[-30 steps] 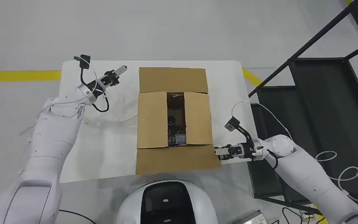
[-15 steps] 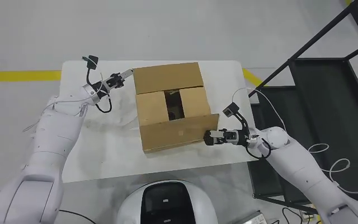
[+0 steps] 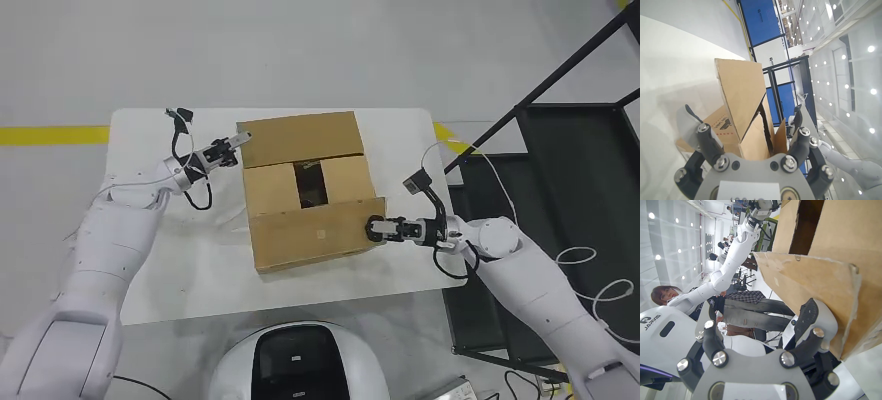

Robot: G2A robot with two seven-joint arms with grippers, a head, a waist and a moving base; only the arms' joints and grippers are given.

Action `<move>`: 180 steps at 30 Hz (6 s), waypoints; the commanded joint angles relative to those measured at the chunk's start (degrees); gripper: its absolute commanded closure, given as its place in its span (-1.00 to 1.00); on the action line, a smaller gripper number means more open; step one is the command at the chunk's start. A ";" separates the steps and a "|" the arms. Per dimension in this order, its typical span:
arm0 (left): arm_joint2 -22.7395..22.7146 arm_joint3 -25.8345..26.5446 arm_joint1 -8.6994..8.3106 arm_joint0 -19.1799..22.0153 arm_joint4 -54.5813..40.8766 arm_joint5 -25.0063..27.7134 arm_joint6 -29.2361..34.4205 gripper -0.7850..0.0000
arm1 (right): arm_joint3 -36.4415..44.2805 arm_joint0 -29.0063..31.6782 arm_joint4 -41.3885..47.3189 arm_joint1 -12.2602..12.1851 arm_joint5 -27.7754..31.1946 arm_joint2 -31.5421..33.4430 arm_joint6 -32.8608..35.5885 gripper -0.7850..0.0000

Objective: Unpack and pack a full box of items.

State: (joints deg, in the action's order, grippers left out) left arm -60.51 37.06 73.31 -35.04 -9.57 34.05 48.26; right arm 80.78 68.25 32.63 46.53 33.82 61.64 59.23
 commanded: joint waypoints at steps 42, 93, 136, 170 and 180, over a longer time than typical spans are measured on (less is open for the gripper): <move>-7.55 33.87 -6.31 -17.20 4.04 1.96 14.82 -1.00 | -2.81 -9.56 -11.39 2.69 -13.87 0.34 -3.38 -1.00; -9.52 37.13 -7.84 -19.41 3.00 0.29 15.47 -1.00 | -8.35 -16.28 -10.59 6.85 -28.29 -4.55 -4.84 -1.00; -12.62 42.64 -9.15 -24.79 1.31 -2.06 14.42 -1.00 | -12.09 -18.39 -13.08 8.38 -28.10 -4.26 -1.99 -1.00; -22.23 57.22 -9.89 -53.00 -1.92 -2.48 -17.16 -1.00 | -12.09 -18.39 -13.08 8.38 -28.10 -4.26 -1.99 -1.00; -22.23 57.22 -9.89 -53.00 -1.92 -2.48 -17.16 -1.00 | -12.09 -18.39 -13.08 8.38 -28.10 -4.26 -1.99 -1.00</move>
State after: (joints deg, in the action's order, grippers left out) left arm -82.74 94.28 63.42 -88.04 -11.49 31.56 31.11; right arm 68.69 49.86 19.55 54.91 5.72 57.38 57.23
